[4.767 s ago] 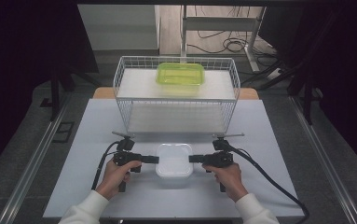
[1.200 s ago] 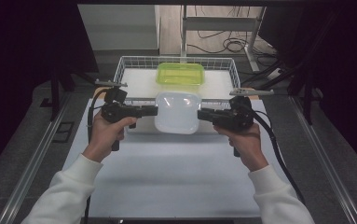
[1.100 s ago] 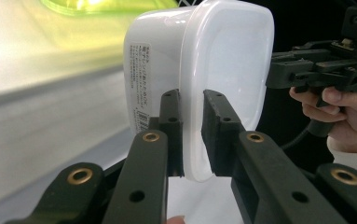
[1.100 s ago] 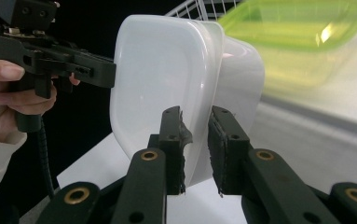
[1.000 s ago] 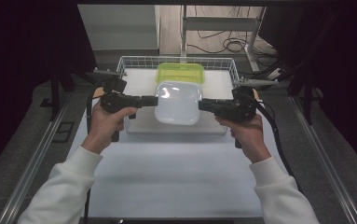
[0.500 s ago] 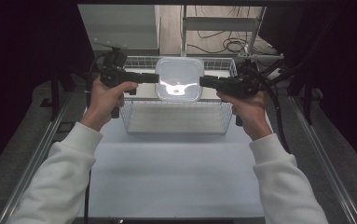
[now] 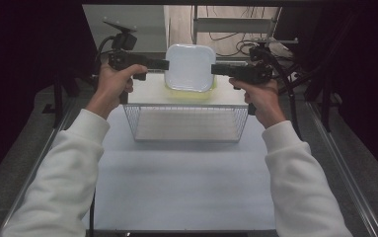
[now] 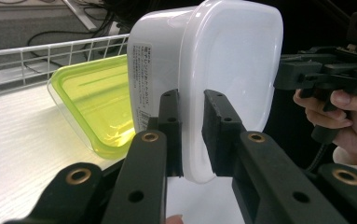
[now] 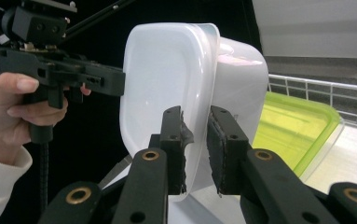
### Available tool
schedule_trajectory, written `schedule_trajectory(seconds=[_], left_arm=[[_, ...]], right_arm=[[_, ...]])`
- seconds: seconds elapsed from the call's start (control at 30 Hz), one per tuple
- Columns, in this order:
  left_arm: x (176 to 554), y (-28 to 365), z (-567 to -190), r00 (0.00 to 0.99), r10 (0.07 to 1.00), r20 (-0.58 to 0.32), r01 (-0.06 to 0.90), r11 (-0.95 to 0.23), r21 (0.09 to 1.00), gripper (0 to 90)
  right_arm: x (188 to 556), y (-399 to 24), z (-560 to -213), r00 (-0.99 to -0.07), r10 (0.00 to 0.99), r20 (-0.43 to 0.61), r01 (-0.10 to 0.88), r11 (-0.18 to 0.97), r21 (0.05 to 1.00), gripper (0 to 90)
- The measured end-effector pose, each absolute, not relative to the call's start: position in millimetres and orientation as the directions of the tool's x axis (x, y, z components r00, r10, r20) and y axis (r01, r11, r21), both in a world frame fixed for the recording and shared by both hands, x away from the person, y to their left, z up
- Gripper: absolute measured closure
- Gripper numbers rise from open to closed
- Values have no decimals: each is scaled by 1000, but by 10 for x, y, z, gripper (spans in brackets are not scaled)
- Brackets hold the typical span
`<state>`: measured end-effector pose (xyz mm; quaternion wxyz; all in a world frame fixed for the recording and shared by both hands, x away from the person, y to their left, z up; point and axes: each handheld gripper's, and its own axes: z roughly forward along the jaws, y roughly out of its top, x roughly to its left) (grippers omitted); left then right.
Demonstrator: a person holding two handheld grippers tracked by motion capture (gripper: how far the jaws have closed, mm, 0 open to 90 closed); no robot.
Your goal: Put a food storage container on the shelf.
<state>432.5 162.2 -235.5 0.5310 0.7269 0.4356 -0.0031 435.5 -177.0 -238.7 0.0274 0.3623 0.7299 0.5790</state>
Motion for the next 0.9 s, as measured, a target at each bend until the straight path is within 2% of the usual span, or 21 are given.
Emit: schedule_trajectory(seconds=[0.53, 0.9], left_arm=[[4733, 1636, -2555, 532, 625, -571, 735, -6, 678, 779], [4961, 1768, -2679, 473, 517, -713, 804, 77, 589, 773]], right_arm=[[4799, -1729, -2504, -665, 585, 464, 605, 59, 794, 752], [5047, -1710, -2558, -596, 582, 553, 680, -1, 733, 718]])
